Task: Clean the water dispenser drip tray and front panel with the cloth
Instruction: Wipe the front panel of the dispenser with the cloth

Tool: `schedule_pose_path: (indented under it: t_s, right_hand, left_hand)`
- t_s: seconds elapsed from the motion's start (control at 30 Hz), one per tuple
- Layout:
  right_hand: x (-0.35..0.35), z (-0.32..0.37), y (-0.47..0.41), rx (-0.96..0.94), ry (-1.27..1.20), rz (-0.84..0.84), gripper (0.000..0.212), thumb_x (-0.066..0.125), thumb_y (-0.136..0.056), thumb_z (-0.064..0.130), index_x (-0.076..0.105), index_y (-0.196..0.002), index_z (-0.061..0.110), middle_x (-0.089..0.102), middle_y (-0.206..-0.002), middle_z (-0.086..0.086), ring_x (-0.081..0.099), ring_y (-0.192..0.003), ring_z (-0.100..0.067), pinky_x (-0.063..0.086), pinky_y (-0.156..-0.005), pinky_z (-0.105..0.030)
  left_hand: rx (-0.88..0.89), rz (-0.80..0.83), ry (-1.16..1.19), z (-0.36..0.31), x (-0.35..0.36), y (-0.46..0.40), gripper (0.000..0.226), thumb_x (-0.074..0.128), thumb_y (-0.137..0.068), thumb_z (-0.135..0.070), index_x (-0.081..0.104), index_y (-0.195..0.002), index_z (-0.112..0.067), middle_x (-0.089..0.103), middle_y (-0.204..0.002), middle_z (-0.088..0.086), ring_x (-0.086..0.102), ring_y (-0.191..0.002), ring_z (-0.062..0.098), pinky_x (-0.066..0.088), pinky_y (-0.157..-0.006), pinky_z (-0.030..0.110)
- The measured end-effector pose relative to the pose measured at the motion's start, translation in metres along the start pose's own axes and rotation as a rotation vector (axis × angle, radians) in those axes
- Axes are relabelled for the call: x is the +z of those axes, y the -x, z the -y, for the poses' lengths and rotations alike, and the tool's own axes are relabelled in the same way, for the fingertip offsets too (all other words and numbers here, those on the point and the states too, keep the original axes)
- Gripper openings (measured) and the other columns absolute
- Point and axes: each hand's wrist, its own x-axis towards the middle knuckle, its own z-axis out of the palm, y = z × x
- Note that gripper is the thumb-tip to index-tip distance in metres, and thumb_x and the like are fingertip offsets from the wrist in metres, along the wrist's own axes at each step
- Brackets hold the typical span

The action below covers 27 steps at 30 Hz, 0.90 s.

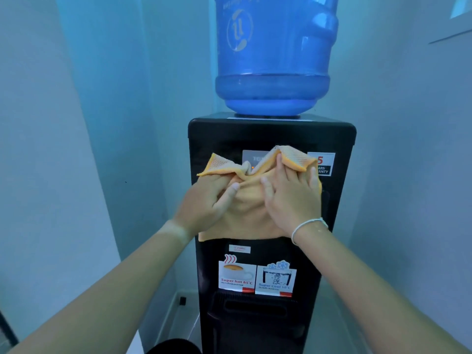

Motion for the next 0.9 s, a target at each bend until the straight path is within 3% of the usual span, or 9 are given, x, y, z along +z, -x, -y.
schedule_pose_path:
  t_s: [0.13,0.27,0.37,0.47,0.57,0.63,0.73,0.83,0.9]
  right_hand:
    - [-0.008,-0.022,0.010,0.111,0.012,0.032,0.063,0.015,-0.096,0.048,0.017,-0.148,0.011,0.029,-0.153,-0.005,0.017,-0.143,-0.022,-0.004,-0.119,-0.041]
    - [-0.009,-0.007,0.015,0.083,-0.023,-0.002,0.053,0.022,-0.096,0.042,0.053,-0.122,0.007,0.059,-0.123,-0.009,0.046,-0.119,-0.026,0.018,-0.113,-0.038]
    - [-0.002,0.009,0.013,0.025,-0.028,-0.050,0.049,0.023,-0.096,0.039,0.058,-0.111,0.008,0.063,-0.112,-0.009,0.053,-0.107,-0.026,0.024,-0.107,-0.038]
    - [0.003,0.034,0.011,-0.076,-0.050,-0.038,0.055,0.015,-0.093,0.038,0.055,-0.114,0.007,0.060,-0.116,-0.010,0.052,-0.108,-0.027,0.024,-0.102,-0.037]
    - [0.012,0.050,0.011,-0.149,-0.083,-0.053,0.046,0.025,-0.097,0.035,0.048,-0.125,0.006,0.055,-0.126,-0.010,0.047,-0.117,-0.026,0.018,-0.110,-0.037]
    - [0.022,0.052,0.012,-0.169,-0.067,-0.092,0.048,0.029,-0.096,0.034,0.045,-0.132,0.006,0.055,-0.129,-0.009,0.047,-0.121,-0.026,0.015,-0.112,-0.036]
    - [0.035,0.047,0.022,-0.173,-0.016,-0.250,0.054,0.033,-0.086,0.032,0.051,-0.131,0.008,0.063,-0.121,-0.005,0.057,-0.113,-0.023,0.020,-0.109,-0.038]
    - [0.054,0.038,0.034,-0.218,0.017,-0.313,0.058,0.038,-0.084,0.030,0.041,-0.138,0.010,0.061,-0.124,-0.002,0.058,-0.113,-0.022,0.019,-0.111,-0.042]
    - [0.066,0.033,0.043,-0.249,0.050,-0.337,0.059,0.039,-0.085,0.030,0.033,-0.142,0.012,0.061,-0.125,-0.002,0.059,-0.113,-0.023,0.014,-0.114,-0.042]
  left_hand:
    - [0.007,0.013,-0.076,-0.019,0.001,-0.008,0.042,0.037,-0.098,-0.037,0.048,-0.057,-0.044,0.052,-0.060,-0.029,0.049,-0.067,-0.005,0.027,-0.055,0.010]
    - [-0.151,-0.108,-0.108,-0.014,-0.003,-0.001,0.049,0.035,-0.096,-0.040,0.034,-0.049,-0.027,0.040,-0.048,-0.009,0.042,-0.051,0.008,0.023,-0.049,0.023]
    - [-0.253,-0.164,-0.027,-0.006,-0.008,0.007,0.050,0.036,-0.097,-0.037,0.035,-0.048,-0.024,0.038,-0.046,-0.007,0.040,-0.049,0.010,0.023,-0.049,0.027]
    - [-0.329,-0.171,0.076,0.004,-0.010,0.017,0.041,0.035,-0.100,-0.034,0.056,-0.065,-0.033,0.058,-0.065,-0.016,0.052,-0.066,0.005,0.032,-0.056,0.019]
    - [-0.349,-0.179,0.202,0.011,0.004,0.033,0.037,0.030,-0.101,-0.032,0.063,-0.113,-0.022,0.064,-0.115,-0.014,0.057,-0.100,0.009,0.036,-0.070,0.007]
    - [-0.386,-0.204,0.277,0.012,0.016,0.042,0.039,0.031,-0.101,-0.030,0.062,-0.103,-0.008,0.067,-0.109,0.010,0.059,-0.097,0.023,0.037,-0.064,0.015]
    - [-0.402,-0.190,0.358,0.008,0.030,0.057,0.029,0.029,-0.095,-0.037,0.055,-0.084,-0.032,0.061,-0.084,-0.014,0.057,-0.080,-0.002,0.036,-0.064,0.007]
    - [-0.385,-0.137,0.400,0.020,0.045,0.071,0.031,0.027,-0.094,-0.039,0.053,-0.109,-0.030,0.058,-0.111,-0.019,0.052,-0.105,-0.007,0.035,-0.084,0.002]
    - [-0.374,-0.085,0.344,0.032,0.058,0.083,0.046,0.025,-0.095,-0.042,0.051,-0.125,-0.021,0.050,-0.134,-0.007,0.041,-0.127,0.005,0.032,-0.102,0.016]
